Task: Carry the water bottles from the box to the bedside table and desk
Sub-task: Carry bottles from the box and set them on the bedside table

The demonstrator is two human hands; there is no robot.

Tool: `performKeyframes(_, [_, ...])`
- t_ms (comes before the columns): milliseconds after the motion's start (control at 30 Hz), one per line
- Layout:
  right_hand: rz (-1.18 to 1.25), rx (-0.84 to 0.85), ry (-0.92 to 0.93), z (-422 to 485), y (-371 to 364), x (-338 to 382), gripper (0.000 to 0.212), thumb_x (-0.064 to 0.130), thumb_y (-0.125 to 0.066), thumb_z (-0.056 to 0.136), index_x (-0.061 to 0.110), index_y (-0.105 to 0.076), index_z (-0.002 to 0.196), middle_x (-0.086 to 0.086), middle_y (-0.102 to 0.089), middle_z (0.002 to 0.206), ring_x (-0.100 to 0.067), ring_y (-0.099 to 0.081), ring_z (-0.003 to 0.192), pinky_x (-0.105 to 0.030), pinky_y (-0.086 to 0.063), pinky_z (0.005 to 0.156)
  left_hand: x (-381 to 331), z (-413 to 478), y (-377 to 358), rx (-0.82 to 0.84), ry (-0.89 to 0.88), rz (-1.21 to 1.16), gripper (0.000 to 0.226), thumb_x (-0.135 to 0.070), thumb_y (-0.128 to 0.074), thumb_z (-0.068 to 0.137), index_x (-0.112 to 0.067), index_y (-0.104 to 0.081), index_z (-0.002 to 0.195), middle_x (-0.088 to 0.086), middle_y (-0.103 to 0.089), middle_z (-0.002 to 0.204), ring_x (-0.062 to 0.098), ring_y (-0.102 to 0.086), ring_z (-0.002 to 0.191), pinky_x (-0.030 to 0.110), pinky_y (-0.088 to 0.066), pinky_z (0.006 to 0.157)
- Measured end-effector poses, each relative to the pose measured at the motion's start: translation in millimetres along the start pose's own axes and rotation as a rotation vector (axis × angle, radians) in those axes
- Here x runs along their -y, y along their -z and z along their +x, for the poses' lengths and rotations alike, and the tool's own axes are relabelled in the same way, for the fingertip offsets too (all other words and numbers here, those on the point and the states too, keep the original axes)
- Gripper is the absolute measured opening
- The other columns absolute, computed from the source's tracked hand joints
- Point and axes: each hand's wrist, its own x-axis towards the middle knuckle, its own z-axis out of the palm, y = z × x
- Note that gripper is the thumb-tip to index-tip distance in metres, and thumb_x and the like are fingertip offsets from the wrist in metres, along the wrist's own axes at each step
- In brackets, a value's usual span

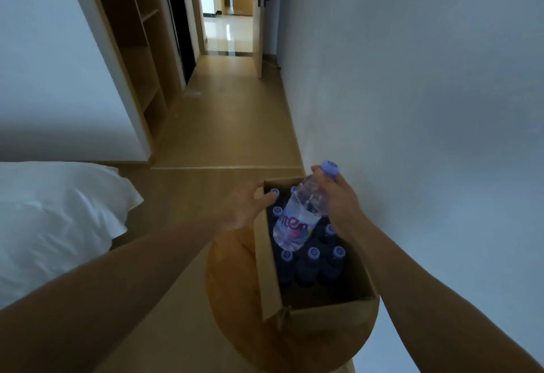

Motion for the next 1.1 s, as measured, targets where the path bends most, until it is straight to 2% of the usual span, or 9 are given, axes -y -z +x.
performKeyframes(133, [-0.038,0.040,0.070,-13,-31,21,0.018,0.024,-0.054,0.100,0.015,-0.059,0.086,-0.004,-0.064,0.074,-0.018,-0.061,0.070,-0.033,-0.051,0.071,-22,-17,15,0.267,-0.038,-0.274,0.026,-0.031,-0.052,0.104,-0.020,-0.066,0.123,-0.016,-0.070,0.113,-0.001,-0.066,0.105,0.019,-0.049,0.093])
performKeyframes(200, [-0.015,0.049,0.042,-18,-40,28,0.017,0.028,-0.055,0.100,0.014,-0.062,0.093,-0.003,-0.067,0.075,-0.017,-0.065,0.070,-0.031,-0.054,0.067,-24,-20,10,0.342,-0.020,-0.393,0.025,-0.025,-0.058,0.101,-0.016,-0.065,0.123,-0.004,-0.075,0.110,0.006,-0.072,0.100,0.020,-0.056,0.084])
performKeyframes(300, [0.013,0.067,-0.012,-23,-47,38,0.018,0.028,-0.055,0.099,0.013,-0.065,0.100,-0.001,-0.070,0.073,-0.011,-0.070,0.064,-0.026,-0.057,0.058,-20,-18,-5,0.312,-0.046,-0.541,0.046,-0.024,-0.078,0.086,-0.010,-0.064,0.127,0.013,-0.073,0.119,0.029,-0.071,0.109,0.036,-0.057,0.095])
performKeyframes(367, [-0.006,0.106,-0.024,-22,-47,39,0.016,0.025,-0.057,0.099,0.013,-0.066,0.097,-0.001,-0.070,0.073,-0.014,-0.070,0.066,-0.032,-0.060,0.065,-18,-14,-15,0.278,-0.022,-0.614,0.057,-0.027,-0.085,0.072,-0.008,-0.067,0.122,0.016,-0.073,0.116,0.030,-0.071,0.105,0.040,-0.057,0.094])
performKeyframes(500, [-0.145,0.145,-0.020,-12,-28,28,0.031,0.039,-0.053,0.099,0.013,-0.070,0.094,-0.005,-0.074,0.082,-0.022,-0.071,0.083,-0.039,-0.056,0.084,-16,-12,-36,0.230,0.074,-0.668,0.018,-0.015,-0.078,0.084,-0.014,-0.071,0.101,0.006,-0.077,0.090,0.020,-0.073,0.082,0.028,-0.058,0.071])
performKeyframes(633, [-0.543,0.006,0.023,16,24,-5,0.036,0.045,-0.043,0.102,0.021,-0.070,0.100,-0.006,-0.071,0.106,-0.024,-0.064,0.102,-0.042,-0.049,0.096,-8,-4,-55,0.220,0.205,-0.698,0.019,-0.018,-0.075,0.086,-0.012,-0.072,0.104,0.008,-0.077,0.087,0.020,-0.074,0.078,0.029,-0.057,0.070])
performKeyframes(767, [-1.247,0.303,-0.084,37,85,-64,0.019,0.029,-0.058,0.095,0.013,-0.060,0.105,-0.007,-0.062,0.111,-0.022,-0.058,0.099,-0.032,-0.045,0.089,1,12,-66,0.228,0.275,-0.726,0.034,-0.027,-0.077,0.083,-0.012,-0.070,0.112,0.014,-0.076,0.102,0.025,-0.074,0.088,0.035,-0.060,0.081])
performKeyframes(900, [-1.412,0.566,-0.129,54,110,-111,0.026,0.025,-0.057,0.092,0.013,-0.057,0.116,-0.012,-0.058,0.126,-0.031,-0.055,0.117,-0.037,-0.047,0.097,19,30,-82,0.215,0.355,-0.730,0.052,-0.032,-0.081,0.077,-0.007,-0.066,0.120,0.022,-0.073,0.112,0.037,-0.072,0.100,0.054,-0.050,0.103])
performKeyframes(1100, [-1.633,0.718,-0.243,71,121,-179,0.052,0.027,-0.064,0.088,0.016,-0.042,0.133,-0.016,-0.041,0.138,-0.039,-0.045,0.125,-0.045,-0.043,0.104,42,39,-101,0.055,0.403,-0.741,0.051,-0.026,-0.086,0.071,-0.016,-0.068,0.117,0.018,-0.073,0.113,0.038,-0.072,0.102,0.058,-0.052,0.099])
